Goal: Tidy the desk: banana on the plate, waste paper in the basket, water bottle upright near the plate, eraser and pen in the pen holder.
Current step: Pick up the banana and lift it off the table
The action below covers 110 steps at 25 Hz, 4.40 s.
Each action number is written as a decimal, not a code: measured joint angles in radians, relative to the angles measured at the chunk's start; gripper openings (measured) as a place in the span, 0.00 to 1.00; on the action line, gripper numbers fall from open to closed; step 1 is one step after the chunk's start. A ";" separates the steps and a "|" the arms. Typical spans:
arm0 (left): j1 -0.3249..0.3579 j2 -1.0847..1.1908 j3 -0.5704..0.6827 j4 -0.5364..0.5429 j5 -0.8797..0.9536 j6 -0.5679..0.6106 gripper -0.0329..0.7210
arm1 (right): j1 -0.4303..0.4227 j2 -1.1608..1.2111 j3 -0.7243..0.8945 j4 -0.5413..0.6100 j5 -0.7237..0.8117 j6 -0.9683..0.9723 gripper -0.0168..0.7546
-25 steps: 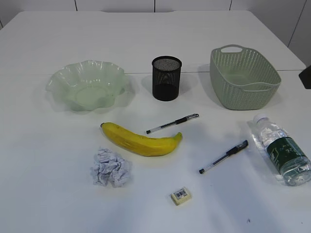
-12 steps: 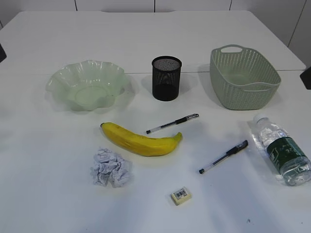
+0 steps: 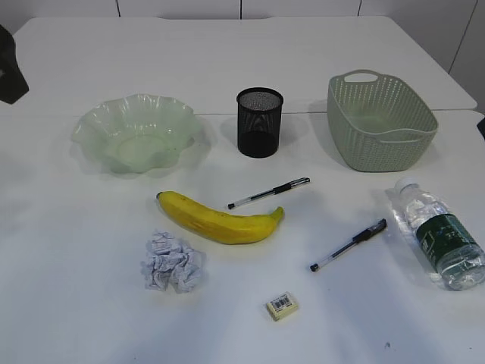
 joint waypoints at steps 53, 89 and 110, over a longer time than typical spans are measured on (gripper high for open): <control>-0.106 0.274 0.000 0.122 -0.185 0.311 0.67 | 0.000 0.000 0.000 -0.004 0.020 0.000 0.78; -0.202 0.403 0.000 0.113 -0.533 0.332 0.67 | 0.000 0.000 0.000 -0.004 0.022 0.000 0.78; -0.202 0.405 0.000 0.087 -0.474 0.293 0.65 | 0.000 0.000 0.000 -0.004 0.024 0.000 0.78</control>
